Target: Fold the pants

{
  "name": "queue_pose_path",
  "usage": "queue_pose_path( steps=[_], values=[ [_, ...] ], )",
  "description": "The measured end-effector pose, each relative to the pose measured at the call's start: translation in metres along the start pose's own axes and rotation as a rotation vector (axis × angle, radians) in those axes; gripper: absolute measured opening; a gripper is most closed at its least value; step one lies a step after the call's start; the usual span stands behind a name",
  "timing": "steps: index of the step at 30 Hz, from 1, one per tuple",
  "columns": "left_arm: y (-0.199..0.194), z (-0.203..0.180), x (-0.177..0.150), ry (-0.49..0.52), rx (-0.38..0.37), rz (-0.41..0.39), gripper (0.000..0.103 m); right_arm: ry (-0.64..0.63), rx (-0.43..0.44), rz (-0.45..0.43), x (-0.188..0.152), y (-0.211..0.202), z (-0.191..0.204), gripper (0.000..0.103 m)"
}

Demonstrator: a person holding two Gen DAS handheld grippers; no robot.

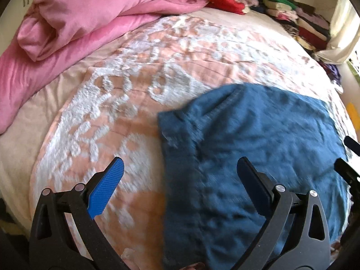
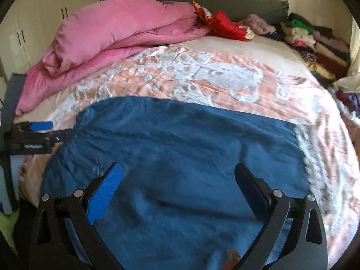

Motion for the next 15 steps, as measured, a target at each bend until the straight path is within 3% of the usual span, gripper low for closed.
queue_pose_path(
  steps=[15],
  values=[
    [0.051, -0.005, 0.035, 0.039, -0.069, 0.002, 0.094, -0.183, -0.001, 0.113, 0.053, 0.093, -0.001, 0.099]
  ],
)
Point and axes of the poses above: each gripper's, at about its wrist camera, not at the fingertips, and y roughly the way its jaws point, z to its left, x to its top, the point moved 4 cm from there along y, roughly the way its jaws point, and after that the axes turned 7 degrees about -y, right-handed, at the moved point
